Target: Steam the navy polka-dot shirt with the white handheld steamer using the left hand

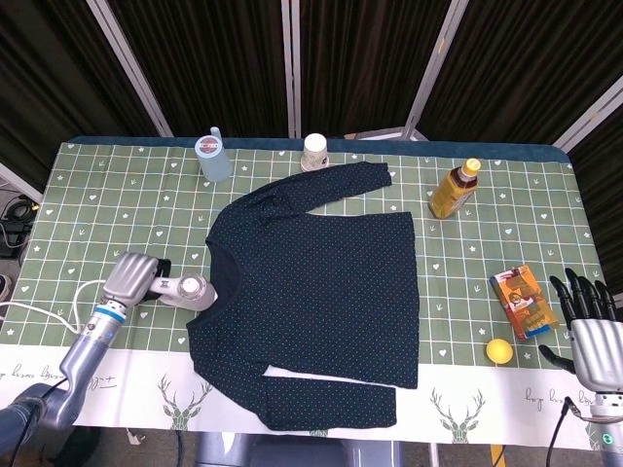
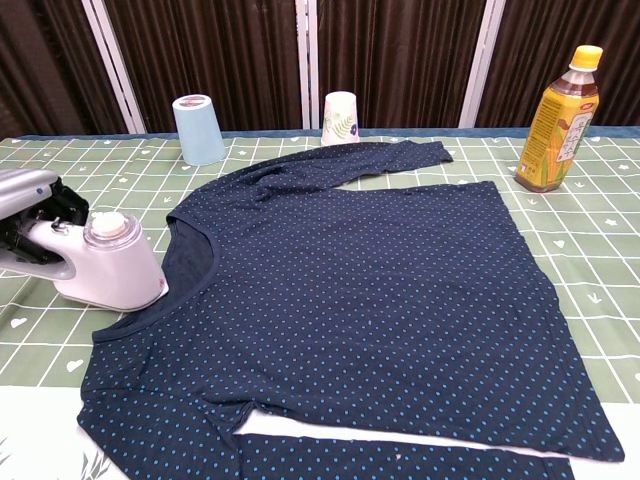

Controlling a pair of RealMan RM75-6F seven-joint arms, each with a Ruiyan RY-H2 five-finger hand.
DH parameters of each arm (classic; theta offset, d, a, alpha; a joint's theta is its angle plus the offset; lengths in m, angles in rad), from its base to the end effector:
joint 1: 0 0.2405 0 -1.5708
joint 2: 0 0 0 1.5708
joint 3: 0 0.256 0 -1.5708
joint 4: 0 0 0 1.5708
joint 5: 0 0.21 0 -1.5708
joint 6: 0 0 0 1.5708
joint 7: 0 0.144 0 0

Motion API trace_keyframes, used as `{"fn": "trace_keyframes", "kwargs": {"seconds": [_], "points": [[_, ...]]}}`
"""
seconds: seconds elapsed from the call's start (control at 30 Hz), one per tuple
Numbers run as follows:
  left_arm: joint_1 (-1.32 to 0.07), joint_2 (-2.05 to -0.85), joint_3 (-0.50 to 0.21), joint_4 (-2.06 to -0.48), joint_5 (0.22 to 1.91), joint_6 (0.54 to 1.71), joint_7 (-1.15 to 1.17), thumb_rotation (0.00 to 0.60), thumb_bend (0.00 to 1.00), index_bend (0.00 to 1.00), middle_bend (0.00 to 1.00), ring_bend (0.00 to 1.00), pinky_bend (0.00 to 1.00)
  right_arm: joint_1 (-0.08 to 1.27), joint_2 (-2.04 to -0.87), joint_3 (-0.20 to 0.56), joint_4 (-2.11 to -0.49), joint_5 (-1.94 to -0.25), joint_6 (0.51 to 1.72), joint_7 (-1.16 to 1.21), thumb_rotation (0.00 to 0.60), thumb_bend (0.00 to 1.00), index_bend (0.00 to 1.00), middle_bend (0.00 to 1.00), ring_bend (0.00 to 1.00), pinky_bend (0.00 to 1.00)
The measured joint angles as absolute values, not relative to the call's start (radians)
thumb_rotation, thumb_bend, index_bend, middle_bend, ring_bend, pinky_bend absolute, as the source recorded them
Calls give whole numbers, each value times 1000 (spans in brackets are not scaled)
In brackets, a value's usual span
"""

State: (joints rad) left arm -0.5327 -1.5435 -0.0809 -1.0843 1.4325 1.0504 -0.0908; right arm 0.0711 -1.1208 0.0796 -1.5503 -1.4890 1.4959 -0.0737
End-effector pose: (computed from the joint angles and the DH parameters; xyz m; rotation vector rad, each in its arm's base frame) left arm -0.2798 0.3307 0.0215 -1.7458 -0.9316 -0.8759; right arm -0.3236 -0.1836 0.1713 1.3789 -0.7855 0.8173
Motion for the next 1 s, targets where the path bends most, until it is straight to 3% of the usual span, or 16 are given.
{"fn": "trace_keyframes", "kwargs": {"seconds": [0.3,0.6,1.0], "points": [[-568,-1501,-137,-1182,1470,1126,-222,600,593,1000,895,778,997,73,-1122,81,-1552,-1483,1491,-77,600,0,0,0,0,0],[-647,-1511,-193,-1230,1407,1045,-127,600,593,1000,895,778,997,76,-1122,84,-1548,-1472,1481,-76,600,0,0,0,0,0],[-739,-1630,-217,-1192,1345,950,-47,600,591,1000,895,778,997,84,-1123,93,-1541,-1445,1459,-70,600,0,0,0,0,0]]}}
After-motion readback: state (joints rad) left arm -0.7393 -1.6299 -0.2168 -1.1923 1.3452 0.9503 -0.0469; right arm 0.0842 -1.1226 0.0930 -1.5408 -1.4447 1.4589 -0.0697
